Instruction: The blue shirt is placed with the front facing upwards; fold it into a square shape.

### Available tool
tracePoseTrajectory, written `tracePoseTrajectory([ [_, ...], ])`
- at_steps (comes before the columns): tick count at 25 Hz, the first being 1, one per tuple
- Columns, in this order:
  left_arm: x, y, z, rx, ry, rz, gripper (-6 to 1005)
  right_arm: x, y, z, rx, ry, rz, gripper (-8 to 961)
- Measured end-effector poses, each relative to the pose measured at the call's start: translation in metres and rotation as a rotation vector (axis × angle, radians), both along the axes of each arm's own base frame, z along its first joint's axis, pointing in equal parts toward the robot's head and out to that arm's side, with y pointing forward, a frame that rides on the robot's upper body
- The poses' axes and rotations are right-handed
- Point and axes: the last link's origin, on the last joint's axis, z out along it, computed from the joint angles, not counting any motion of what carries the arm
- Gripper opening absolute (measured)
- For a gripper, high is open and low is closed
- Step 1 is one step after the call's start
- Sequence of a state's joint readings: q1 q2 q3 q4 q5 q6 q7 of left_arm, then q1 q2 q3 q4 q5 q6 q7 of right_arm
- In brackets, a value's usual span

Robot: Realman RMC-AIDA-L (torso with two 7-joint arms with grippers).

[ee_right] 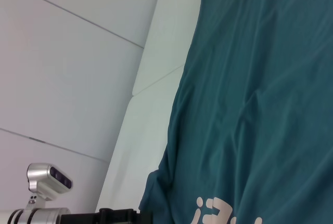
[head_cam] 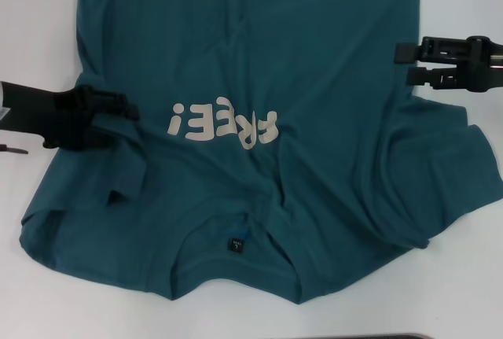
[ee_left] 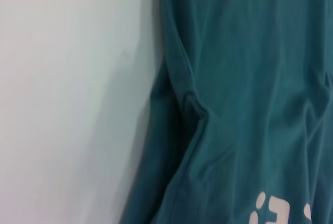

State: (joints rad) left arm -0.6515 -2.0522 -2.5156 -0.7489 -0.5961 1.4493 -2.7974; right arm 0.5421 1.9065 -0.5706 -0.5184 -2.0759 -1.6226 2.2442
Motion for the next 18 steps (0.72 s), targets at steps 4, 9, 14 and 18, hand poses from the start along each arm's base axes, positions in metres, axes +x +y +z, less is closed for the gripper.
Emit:
tracePoseTrajectory([
  [4,0.0002,0.0031,-0.0031,0.021,0.006,-0.002,767,0.0002,0.0001,0.0005,0.001,-0.001,0.000,945],
  [9,0.0055,0.0079,0.0007,0.063,-0.007,-0.027,747,0.0016,-0.0014,0.0006,0.000,0.000,-0.004,945],
  [14,0.0071,0.0081,0.0021,0.069,-0.012,-0.037,696,0.0029,-0.0032,0.0009,0.001,0.004,-0.008,946],
  [18,0.0066,0.0083,0.0023,0.068,-0.010,-0.035,632,0.0034,-0.0039,0.0012,0.001,0.008,-0.014,946],
])
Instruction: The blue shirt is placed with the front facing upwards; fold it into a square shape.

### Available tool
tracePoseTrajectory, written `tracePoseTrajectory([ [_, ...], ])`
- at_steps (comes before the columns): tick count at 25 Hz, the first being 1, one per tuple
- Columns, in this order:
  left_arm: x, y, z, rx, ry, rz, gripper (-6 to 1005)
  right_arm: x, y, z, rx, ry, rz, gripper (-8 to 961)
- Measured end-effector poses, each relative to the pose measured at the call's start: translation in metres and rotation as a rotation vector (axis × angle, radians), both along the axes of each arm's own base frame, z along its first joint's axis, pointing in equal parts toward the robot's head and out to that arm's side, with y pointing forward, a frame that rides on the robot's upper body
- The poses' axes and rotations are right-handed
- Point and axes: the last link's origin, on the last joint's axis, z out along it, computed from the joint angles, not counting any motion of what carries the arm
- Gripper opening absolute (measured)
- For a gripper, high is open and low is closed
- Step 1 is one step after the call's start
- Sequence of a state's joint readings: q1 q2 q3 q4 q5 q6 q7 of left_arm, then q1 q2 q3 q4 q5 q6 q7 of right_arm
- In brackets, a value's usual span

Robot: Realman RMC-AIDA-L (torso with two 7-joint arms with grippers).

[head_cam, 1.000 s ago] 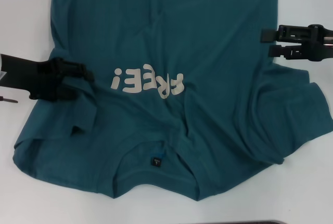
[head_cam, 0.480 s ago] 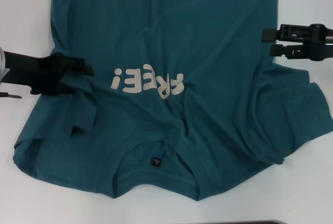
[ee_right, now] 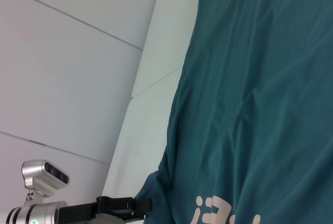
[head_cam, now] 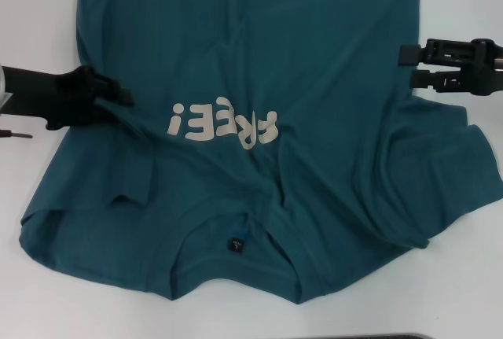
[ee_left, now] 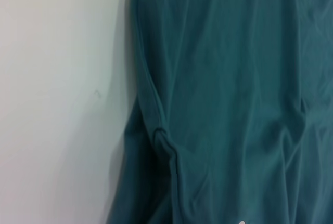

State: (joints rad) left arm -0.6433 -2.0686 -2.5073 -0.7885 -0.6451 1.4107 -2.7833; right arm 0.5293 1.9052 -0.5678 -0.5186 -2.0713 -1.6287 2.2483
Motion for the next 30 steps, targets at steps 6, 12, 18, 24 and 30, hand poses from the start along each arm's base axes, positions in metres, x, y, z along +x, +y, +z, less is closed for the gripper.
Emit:
tracePoseTrajectory([
  [6,-0.001,0.000,0.001,0.003,0.003,0.003,385,0.000,0.000,0.000,0.000,0.001,-0.004,945],
  [12,0.005,0.001,-0.003,0.000,-0.018,-0.012,51,0.000,0.001,0.000,0.002,0.000,-0.007,945],
  [18,0.015,0.007,-0.009,0.004,-0.033,-0.035,2,0.001,0.000,0.000,-0.001,-0.002,-0.007,946],
  [24,0.014,0.008,-0.009,-0.013,-0.023,-0.051,2,0.002,0.000,0.000,0.000,-0.005,-0.009,946],
  [30,0.019,0.010,-0.011,-0.022,-0.016,-0.100,99,0.001,0.001,0.000,0.001,-0.006,-0.007,946],
])
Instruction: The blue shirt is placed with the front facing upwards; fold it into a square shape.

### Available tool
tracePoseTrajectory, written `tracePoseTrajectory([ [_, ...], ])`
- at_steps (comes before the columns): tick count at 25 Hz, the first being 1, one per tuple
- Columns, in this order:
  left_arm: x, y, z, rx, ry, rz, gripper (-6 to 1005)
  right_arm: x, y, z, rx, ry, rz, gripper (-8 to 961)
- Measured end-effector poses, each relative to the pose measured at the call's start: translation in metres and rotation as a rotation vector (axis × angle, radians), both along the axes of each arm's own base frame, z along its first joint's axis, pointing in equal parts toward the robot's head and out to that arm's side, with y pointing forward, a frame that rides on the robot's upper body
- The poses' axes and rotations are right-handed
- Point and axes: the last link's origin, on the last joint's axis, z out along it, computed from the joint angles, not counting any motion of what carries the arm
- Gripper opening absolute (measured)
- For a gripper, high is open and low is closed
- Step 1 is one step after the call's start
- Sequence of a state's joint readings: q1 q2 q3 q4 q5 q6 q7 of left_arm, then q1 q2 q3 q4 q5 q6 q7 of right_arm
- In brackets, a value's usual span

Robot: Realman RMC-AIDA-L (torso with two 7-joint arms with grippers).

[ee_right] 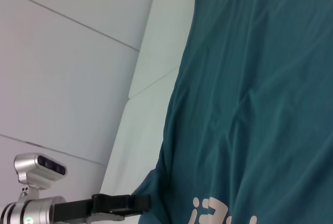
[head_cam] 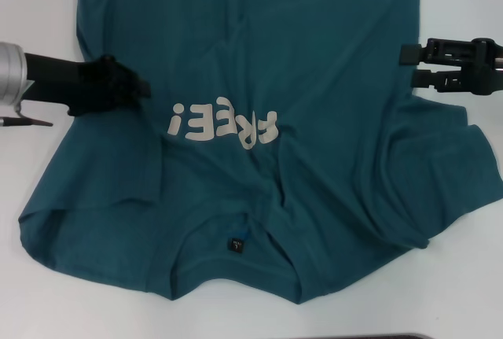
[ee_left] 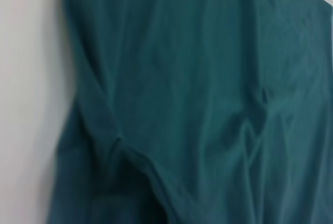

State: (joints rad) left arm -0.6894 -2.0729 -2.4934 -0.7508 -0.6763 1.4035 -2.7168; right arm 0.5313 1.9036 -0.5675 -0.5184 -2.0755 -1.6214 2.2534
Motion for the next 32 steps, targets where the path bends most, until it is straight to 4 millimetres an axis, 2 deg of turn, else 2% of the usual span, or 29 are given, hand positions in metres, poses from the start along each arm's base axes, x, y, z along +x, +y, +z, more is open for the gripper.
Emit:
tracePoseTrajectory([
  [4,0.014,0.001,-0.008,-0.019,-0.029,-0.072,164,0.000,0.000,0.000,0.001,-0.001,0.000,945],
  [7,0.022,0.000,-0.013,-0.041,-0.033,-0.109,388,0.000,0.001,0.000,0.002,-0.003,0.001,945],
  [12,0.023,0.001,-0.013,-0.061,-0.012,-0.111,586,-0.001,0.002,-0.001,-0.001,-0.006,0.004,945],
  [19,0.021,-0.002,0.002,-0.033,-0.025,-0.147,837,0.000,0.003,-0.001,0.005,-0.014,0.003,946],
  [21,0.026,-0.019,0.024,-0.043,-0.084,-0.341,875,0.000,0.003,0.000,0.009,-0.017,0.007,946],
  [25,0.023,-0.049,0.038,-0.106,-0.124,-0.622,932,0.001,0.002,0.001,0.022,-0.026,0.025,946],
  [28,0.005,-0.077,0.033,-0.104,-0.125,-0.770,931,0.002,0.001,0.002,0.035,-0.039,0.052,946],
  [32,-0.010,-0.101,0.016,-0.057,-0.124,-0.845,930,0.001,0.001,0.002,0.056,-0.059,0.110,945],
])
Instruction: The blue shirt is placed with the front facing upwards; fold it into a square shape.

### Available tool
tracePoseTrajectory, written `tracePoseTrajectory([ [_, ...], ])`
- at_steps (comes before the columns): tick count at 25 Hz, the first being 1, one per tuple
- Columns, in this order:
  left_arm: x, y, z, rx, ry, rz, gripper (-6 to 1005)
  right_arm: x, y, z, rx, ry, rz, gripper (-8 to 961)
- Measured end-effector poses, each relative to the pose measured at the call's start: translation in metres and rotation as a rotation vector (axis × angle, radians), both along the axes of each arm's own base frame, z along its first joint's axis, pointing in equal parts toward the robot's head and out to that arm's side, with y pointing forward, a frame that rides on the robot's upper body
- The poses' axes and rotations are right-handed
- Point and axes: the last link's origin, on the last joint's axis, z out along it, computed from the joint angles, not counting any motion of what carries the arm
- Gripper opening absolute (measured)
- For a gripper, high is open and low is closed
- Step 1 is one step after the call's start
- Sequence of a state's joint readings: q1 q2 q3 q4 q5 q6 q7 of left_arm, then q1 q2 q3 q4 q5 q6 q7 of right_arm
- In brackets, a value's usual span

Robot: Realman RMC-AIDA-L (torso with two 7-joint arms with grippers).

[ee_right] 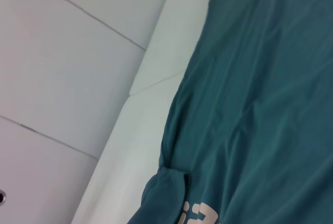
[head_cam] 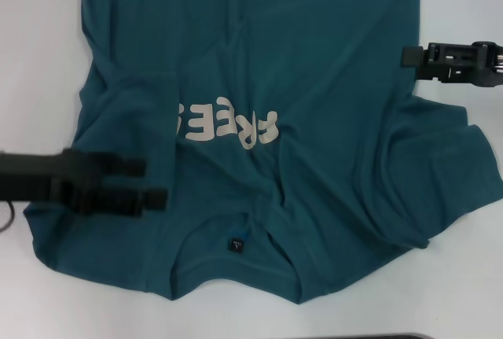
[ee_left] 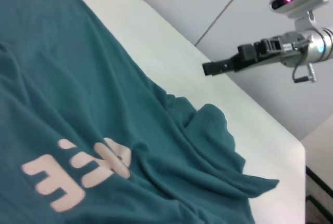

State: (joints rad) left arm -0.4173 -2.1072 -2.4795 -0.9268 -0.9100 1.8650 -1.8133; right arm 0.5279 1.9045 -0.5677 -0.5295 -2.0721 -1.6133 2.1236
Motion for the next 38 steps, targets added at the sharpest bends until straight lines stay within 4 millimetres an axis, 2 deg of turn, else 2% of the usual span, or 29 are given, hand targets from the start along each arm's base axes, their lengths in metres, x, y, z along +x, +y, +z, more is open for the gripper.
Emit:
tracePoseTrajectory([
  [4,0.000,-0.010,-0.012,0.004,-0.024,-0.026,929,0.000,0.002,0.005,0.022,-0.024,0.038,945],
  [8,0.000,-0.012,-0.014,0.005,-0.038,-0.017,929,0.001,-0.002,0.009,-0.002,-0.050,0.065,945],
  [12,0.002,-0.012,-0.012,0.010,-0.094,0.021,928,0.014,-0.016,0.019,-0.097,-0.092,0.008,946],
  [14,0.005,-0.010,-0.002,0.066,-0.213,0.081,928,0.023,-0.025,0.026,-0.164,-0.125,-0.056,946],
  [16,0.006,-0.010,0.000,0.078,-0.234,0.086,928,0.034,-0.034,0.036,-0.214,-0.170,-0.116,946],
  [19,0.007,-0.010,0.005,0.109,-0.276,0.091,928,0.046,-0.039,0.054,-0.204,-0.241,-0.174,946],
  [23,0.007,-0.009,0.009,0.136,-0.299,0.100,927,0.049,-0.039,0.060,-0.176,-0.246,-0.188,946],
  [38,0.007,-0.006,0.014,0.177,-0.335,0.112,927,0.053,-0.028,0.047,-0.143,-0.292,-0.202,945],
])
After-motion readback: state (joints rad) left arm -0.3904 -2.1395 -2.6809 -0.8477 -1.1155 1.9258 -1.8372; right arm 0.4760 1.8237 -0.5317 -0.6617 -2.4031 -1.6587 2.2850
